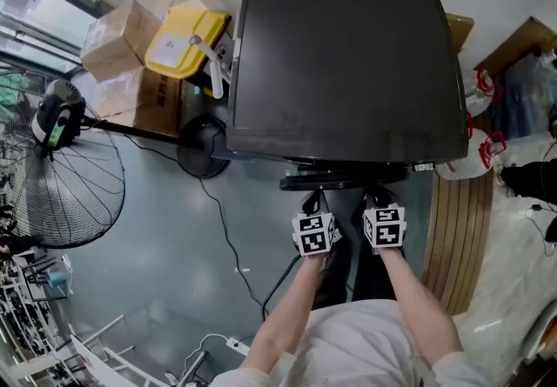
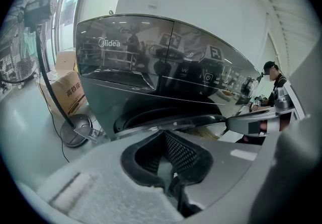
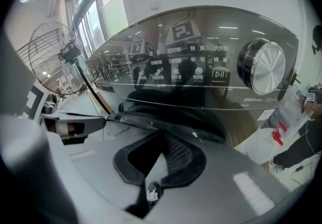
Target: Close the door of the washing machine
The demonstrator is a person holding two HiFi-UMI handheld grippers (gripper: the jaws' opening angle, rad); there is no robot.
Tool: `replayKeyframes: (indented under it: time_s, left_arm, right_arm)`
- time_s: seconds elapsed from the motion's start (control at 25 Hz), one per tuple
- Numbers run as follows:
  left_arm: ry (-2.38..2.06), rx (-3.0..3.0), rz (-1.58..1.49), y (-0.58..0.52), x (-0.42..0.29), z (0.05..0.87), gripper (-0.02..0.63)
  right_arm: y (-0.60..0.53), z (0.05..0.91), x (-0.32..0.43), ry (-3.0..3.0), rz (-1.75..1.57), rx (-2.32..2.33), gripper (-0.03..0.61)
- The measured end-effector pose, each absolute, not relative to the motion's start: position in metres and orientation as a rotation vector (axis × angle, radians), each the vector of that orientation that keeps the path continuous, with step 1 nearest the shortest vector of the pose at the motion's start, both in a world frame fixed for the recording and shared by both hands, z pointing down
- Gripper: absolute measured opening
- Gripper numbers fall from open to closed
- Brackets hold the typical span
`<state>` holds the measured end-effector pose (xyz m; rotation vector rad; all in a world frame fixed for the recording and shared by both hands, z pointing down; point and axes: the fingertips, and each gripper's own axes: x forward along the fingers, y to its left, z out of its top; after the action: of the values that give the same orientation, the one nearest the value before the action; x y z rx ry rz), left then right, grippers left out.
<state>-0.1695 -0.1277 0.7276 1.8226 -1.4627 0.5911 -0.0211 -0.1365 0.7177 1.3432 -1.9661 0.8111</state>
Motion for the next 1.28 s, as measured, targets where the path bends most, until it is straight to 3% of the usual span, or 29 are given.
replayKeyframes:
  time_s: [1.28]
  left_arm:
    - [-1.424, 1.849, 0.531, -0.160, -0.165, 0.728, 0.005]
  right_arm:
    - [-0.154, 0.718, -0.014, -1.953, 0.892, 1.422, 0.005]
